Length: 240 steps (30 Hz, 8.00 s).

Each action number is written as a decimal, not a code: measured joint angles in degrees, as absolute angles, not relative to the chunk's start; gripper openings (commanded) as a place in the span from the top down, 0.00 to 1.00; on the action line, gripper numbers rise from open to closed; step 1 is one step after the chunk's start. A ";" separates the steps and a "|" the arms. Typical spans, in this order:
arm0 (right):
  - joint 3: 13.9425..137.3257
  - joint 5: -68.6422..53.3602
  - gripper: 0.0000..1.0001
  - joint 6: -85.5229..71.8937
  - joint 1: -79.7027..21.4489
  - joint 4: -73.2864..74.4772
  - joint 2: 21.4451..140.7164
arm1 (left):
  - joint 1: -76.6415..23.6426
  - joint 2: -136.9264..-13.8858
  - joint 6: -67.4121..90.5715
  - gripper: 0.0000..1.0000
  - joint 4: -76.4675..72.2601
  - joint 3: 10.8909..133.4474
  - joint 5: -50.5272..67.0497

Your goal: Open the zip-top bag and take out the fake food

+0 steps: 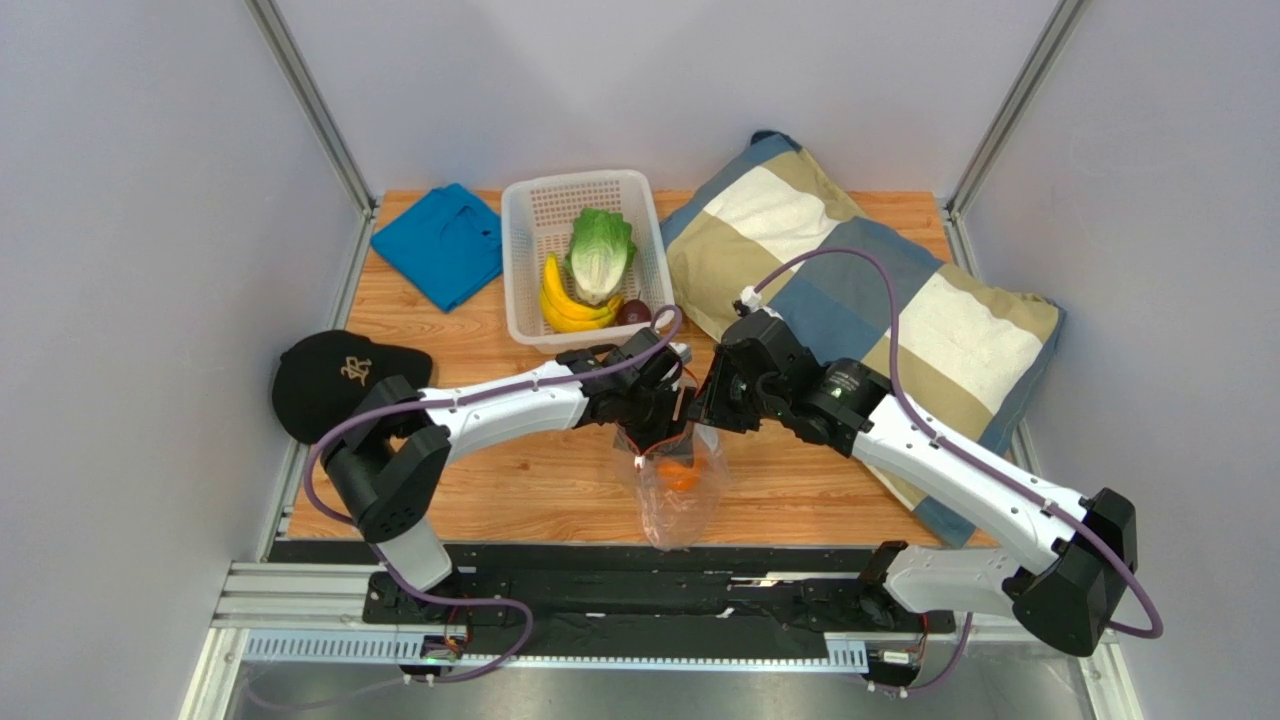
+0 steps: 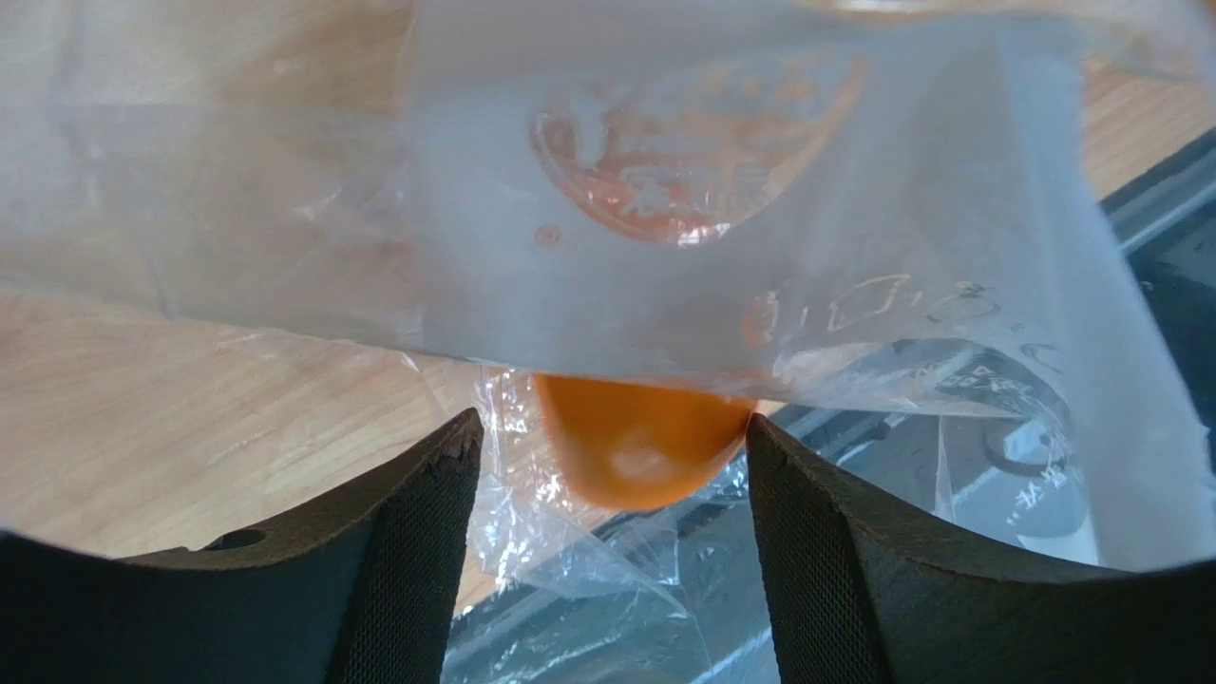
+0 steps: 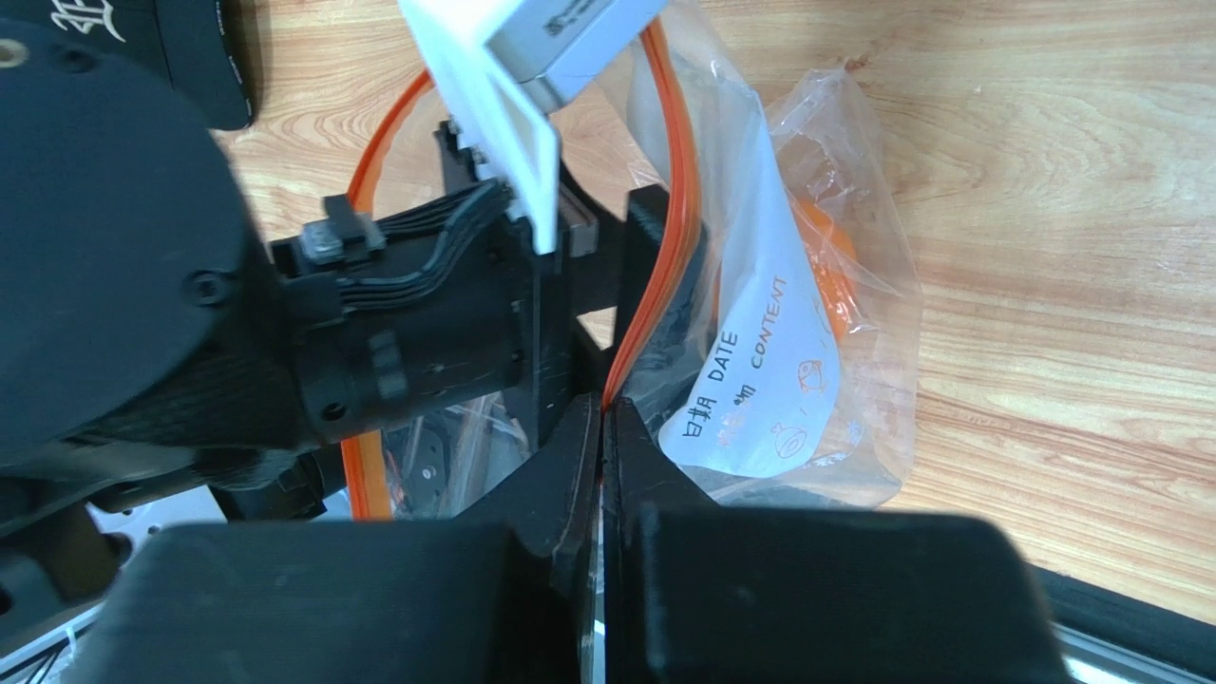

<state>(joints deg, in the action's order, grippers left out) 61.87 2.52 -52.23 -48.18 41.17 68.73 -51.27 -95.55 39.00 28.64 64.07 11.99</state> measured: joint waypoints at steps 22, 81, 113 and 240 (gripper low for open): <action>61.67 2.90 1.00 -52.18 -47.22 41.74 68.23 | -52.53 -101.27 40.45 0.96 29.56 68.73 9.89; 82.06 16.67 1.00 -36.56 -50.50 56.51 71.61 | -50.00 -84.31 38.26 1.00 42.11 79.29 11.62; 97.58 15.55 1.00 -26.74 -51.96 59.68 78.70 | -48.21 -103.55 64.05 1.00 76.09 115.46 -6.50; 65.19 -26.02 0.76 -36.82 -42.28 27.79 72.66 | -41.43 -82.43 23.79 1.00 60.55 82.78 27.44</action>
<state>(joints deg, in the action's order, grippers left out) 65.19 -26.02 -36.82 -42.28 27.79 72.66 -41.43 -82.43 23.79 60.55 82.78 27.44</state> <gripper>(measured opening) 0.328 0.557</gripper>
